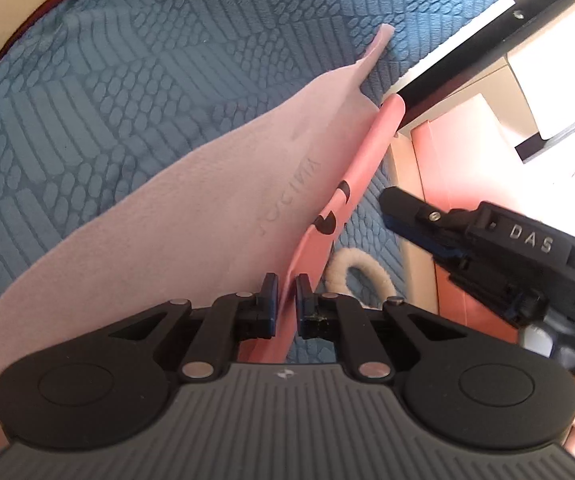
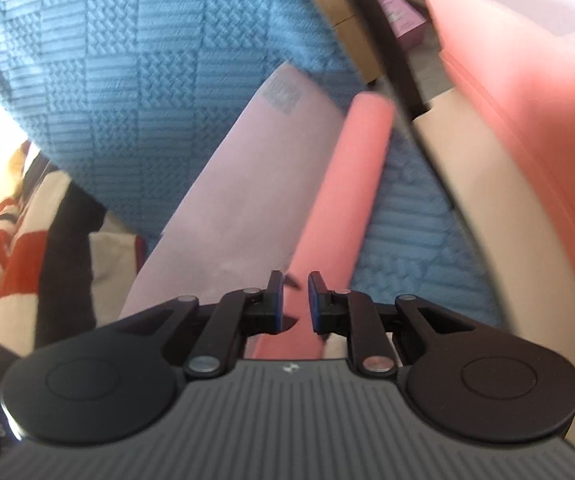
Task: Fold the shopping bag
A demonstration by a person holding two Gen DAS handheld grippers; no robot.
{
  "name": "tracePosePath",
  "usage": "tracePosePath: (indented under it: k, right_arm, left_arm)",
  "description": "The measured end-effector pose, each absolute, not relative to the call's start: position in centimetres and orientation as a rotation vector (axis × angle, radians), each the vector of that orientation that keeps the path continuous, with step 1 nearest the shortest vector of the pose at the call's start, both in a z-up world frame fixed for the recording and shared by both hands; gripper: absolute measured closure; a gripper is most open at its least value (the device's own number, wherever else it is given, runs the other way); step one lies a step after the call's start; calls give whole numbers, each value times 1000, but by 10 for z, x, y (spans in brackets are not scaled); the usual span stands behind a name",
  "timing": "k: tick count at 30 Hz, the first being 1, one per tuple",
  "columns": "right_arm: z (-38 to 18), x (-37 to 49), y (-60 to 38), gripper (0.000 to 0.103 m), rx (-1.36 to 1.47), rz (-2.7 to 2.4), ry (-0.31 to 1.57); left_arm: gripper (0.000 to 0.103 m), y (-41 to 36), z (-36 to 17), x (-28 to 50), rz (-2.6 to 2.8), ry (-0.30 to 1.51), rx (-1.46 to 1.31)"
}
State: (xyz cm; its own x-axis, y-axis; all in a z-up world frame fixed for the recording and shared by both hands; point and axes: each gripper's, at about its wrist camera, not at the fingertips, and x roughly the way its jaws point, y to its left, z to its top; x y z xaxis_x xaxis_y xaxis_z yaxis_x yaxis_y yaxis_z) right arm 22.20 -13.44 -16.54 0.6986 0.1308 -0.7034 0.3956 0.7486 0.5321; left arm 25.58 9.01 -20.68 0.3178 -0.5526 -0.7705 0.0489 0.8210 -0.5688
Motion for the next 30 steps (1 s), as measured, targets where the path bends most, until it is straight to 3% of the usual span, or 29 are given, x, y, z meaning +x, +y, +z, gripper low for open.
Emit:
tracePosePath:
  k: [12,15,30]
  right_arm:
    - [-186,229,-117,86,730,-122,896]
    - [-193,230,-116,92,747,-133,916]
    - [-194,224,-119,92,799,-119,915]
  left_arm:
    - [91,91,-202,256,-410,1197,-425]
    - [91,86,-204,261,-401,1193,-419]
    - [91,83,-171,250,-493,1053,-381]
